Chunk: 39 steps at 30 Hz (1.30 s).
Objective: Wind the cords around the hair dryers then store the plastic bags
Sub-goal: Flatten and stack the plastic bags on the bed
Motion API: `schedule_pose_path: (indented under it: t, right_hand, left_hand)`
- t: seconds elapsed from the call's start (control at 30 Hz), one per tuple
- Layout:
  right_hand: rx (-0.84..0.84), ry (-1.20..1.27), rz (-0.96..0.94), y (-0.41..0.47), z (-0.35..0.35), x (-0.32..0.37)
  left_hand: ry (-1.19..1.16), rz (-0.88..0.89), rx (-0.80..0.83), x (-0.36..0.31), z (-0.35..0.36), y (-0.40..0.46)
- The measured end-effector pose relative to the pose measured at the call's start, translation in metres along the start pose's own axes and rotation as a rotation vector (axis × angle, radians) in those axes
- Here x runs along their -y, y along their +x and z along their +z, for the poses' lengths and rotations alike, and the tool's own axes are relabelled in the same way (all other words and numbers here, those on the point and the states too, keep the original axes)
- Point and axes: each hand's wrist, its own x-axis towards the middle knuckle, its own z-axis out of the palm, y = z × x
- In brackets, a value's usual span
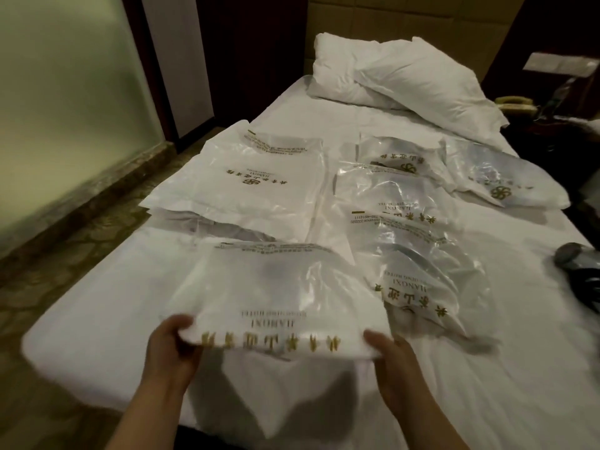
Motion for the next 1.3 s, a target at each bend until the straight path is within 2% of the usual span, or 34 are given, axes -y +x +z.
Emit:
schedule_pose_path:
  t: [0.07, 0.17, 0.23, 0.3, 0.37, 0.43, 0.5, 0.57, 0.63, 0.73, 0.8, 0.9, 0.93, 1.03, 1.2, 1.23, 1.3]
  right_hand:
    - [-0.075, -0.415, -0.051, -0.013, -0.020, -0.015]
    - [-0.063, -0.626, -0.142, -0.023, -0.027, -0.030]
    - [-0.120, -0.755, -0.152, -0.023, -0.023, -0.033]
    - [-0.221, -0.937, -0.127, -0.023, -0.016, -0.027]
    - [-0.365, -1.089, -0.252, -0.029, -0.005, -0.012]
    - [-0.423, -1.040, -0.611, -0.035, 0.015, 0.007]
    - [-0.297, -1.030, -0.871, -0.033, 0.051, 0.017]
    - [-0.137, -1.202, -0.962, -0.017, 0.081, 0.012]
    - [-0.032, -1.415, -0.911, 0.008, 0.086, -0.005]
    - [-0.031, -1.678, -0.731, 0.036, 0.056, -0.041]
    - [-0.010, -1.715, -0.630, 0.036, 0.044, -0.059]
    - [0.091, -1.641, -0.510, 0.039, 0.040, -0.071]
    - [0.075, -1.590, -0.550, 0.043, 0.039, -0.074]
    - [0.104, -1.539, -0.538, 0.050, 0.038, -0.078]
    - [0.142, -1.538, -0.435, 0.047, 0.045, -0.065]
    - [0.110, -1.569, -0.447, 0.044, 0.045, -0.065]
    - [-0.042, -1.677, -0.560, 0.037, 0.039, -0.066]
  left_hand:
    - [0.201, -0.058, -0.132, 0.011, -0.031, -0.005]
    - [0.553, -0.003, -0.226, 0.005, -0.043, -0.006]
    - [0.826, 0.132, -0.255, -0.010, -0.034, -0.012]
    - [1.079, 0.344, -0.330, -0.026, -0.018, -0.017]
    - [1.203, 0.613, -0.364, -0.036, 0.004, -0.023]
    - [1.357, 0.866, -0.268, -0.030, 0.029, -0.019]
    - [1.631, 0.885, -0.087, -0.013, 0.051, -0.009]
    - [1.906, 0.777, 0.077, 0.012, 0.059, 0.006]
    - [2.109, 0.716, 0.164, 0.033, 0.050, 0.021]
    - [2.170, 0.666, 0.196, 0.048, 0.020, 0.038]
    - [2.158, 0.740, 0.188, 0.055, 0.004, 0.043]
    - [2.225, 0.623, 0.235, 0.056, 0.001, 0.044]
    - [2.235, 0.600, 0.249, 0.057, 0.001, 0.046]
    - [2.218, 0.633, 0.248, 0.061, -0.002, 0.055]
    - [2.270, 0.534, 0.261, 0.060, 0.002, 0.058]
    - [2.234, 0.523, 0.202, 0.058, 0.001, 0.055]
    - [2.170, 0.522, -0.045, 0.050, 0.004, 0.046]
